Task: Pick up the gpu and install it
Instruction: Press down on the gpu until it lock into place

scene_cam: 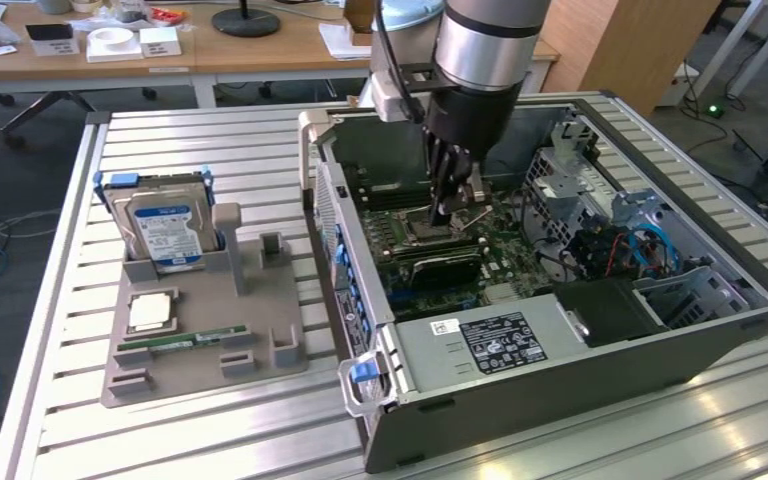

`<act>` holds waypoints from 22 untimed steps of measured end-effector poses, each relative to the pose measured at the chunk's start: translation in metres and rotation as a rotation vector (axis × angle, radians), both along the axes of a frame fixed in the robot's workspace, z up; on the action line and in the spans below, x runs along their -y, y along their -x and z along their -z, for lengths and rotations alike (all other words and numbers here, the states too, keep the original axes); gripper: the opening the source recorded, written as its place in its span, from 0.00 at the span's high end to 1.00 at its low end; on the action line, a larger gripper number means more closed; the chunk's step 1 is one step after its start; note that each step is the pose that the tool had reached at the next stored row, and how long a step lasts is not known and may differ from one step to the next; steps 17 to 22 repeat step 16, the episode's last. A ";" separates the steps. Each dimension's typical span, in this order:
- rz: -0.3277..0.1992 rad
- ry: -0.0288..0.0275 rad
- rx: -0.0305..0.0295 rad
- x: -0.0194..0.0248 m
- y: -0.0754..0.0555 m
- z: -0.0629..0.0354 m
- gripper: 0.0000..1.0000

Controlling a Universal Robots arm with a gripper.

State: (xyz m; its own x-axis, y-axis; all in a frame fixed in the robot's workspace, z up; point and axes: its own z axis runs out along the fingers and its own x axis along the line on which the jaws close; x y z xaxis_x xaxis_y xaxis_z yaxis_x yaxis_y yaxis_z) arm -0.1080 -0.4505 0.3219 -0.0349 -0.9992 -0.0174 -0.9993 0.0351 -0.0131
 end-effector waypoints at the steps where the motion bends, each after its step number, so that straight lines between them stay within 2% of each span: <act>1: 0.000 0.0000 0.0000 0.0000 0.000 0.0000 0.89; 22: 0.000 0.0002 0.0000 0.0000 -0.003 -0.0001 0.89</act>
